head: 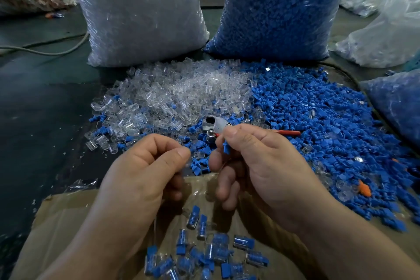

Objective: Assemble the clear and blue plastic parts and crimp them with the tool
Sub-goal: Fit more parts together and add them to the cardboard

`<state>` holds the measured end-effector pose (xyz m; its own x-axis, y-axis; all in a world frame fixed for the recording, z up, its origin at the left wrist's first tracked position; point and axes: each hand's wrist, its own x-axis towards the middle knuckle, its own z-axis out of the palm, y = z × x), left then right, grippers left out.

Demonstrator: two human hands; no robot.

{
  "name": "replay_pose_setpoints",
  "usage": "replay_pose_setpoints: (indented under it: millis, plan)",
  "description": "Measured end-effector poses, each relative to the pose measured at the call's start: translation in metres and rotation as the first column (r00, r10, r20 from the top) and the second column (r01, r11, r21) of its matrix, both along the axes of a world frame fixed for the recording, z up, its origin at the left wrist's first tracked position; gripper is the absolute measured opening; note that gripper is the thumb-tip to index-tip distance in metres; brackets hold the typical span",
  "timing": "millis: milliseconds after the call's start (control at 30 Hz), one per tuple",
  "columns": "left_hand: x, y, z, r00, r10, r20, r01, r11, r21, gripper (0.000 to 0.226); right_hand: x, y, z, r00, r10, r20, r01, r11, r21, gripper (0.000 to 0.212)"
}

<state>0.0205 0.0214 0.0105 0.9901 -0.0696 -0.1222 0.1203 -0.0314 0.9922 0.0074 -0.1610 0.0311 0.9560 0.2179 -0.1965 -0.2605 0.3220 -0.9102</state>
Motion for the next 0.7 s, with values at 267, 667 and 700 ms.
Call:
replay_pose_setpoints:
  millis: [267, 667, 700]
  plan:
    - [0.0, -0.004, -0.003, 0.999, -0.046, -0.007, 0.045, 0.995, -0.091, 0.036, -0.004, 0.003, -0.004, 0.96, 0.016, 0.279, 0.145, 0.824, -0.548, 0.034]
    - [-0.004, -0.009, -0.002, 0.998, -0.038, 0.059, 0.036, 0.999, 0.036, 0.023, -0.005, 0.003, -0.009, 0.879, 0.057, 0.473, 0.345, 0.606, -0.716, 0.014]
    - [-0.004, -0.01, -0.001, 0.997, -0.042, 0.058, 0.04, 0.998, 0.049, 0.024, -0.004, 0.003, -0.009, 0.853, 0.111, 0.51, 0.37, 0.562, -0.74, 0.01]
